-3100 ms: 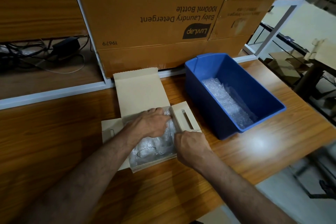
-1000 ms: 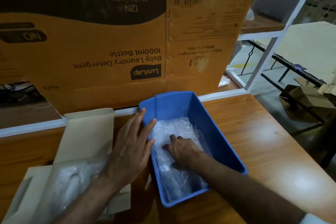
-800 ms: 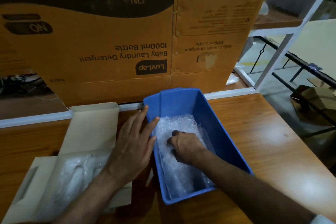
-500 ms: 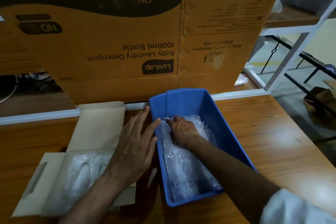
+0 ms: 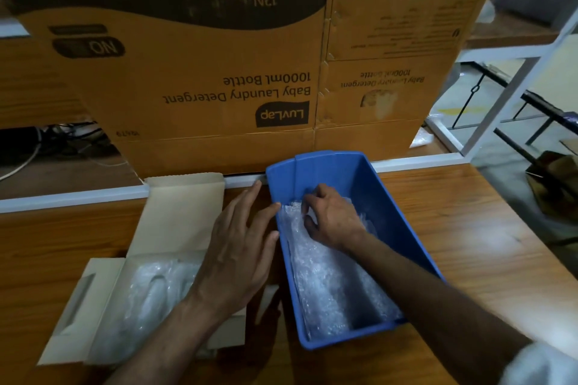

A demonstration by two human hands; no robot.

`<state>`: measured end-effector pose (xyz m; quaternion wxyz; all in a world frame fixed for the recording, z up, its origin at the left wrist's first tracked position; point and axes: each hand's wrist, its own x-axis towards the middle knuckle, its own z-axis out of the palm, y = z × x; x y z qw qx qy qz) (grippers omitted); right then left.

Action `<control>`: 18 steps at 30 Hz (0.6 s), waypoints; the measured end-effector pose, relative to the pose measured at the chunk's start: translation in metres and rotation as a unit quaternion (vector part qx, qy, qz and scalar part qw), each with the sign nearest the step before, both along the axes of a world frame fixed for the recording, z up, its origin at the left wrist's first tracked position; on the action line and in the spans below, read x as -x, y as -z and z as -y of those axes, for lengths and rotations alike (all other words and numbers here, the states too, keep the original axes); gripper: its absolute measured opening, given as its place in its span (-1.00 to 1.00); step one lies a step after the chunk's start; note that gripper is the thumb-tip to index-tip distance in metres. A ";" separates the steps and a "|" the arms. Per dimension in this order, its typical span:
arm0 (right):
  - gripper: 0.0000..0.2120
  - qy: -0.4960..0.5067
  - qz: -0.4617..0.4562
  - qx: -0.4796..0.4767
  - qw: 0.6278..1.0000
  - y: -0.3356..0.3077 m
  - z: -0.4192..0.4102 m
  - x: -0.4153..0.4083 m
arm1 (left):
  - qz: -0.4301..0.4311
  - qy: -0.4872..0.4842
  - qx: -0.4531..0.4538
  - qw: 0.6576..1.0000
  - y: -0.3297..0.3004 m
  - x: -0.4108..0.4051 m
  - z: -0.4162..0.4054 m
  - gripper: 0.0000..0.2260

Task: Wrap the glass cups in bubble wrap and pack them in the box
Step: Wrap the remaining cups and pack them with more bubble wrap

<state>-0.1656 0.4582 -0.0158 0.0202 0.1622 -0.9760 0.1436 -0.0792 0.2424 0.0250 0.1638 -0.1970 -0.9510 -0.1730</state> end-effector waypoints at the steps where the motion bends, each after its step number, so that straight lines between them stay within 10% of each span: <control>1: -0.84 -0.007 -0.044 0.007 0.999 -0.008 -0.004 -0.005 | 0.012 0.001 -0.030 0.999 -0.004 0.001 -0.002 -0.57; 8: -0.91 -0.037 -0.264 0.106 0.958 -0.081 0.006 -0.051 | 0.151 0.042 -0.168 0.973 -0.032 0.015 -0.016 -0.21; 11: -0.93 -0.040 -0.308 0.174 0.935 -0.110 0.027 -0.066 | 0.207 0.053 -0.325 0.921 -0.046 0.020 -0.003 -0.60; 15: -0.46 0.037 -0.320 0.245 0.914 -0.141 0.049 -0.079 | 0.185 0.051 -0.436 0.879 -0.077 0.017 0.039 -0.82; 18: -0.13 0.156 -0.144 0.347 0.914 -0.154 0.062 -0.091 | 0.230 0.060 -0.521 0.820 -0.105 0.017 0.081 -0.80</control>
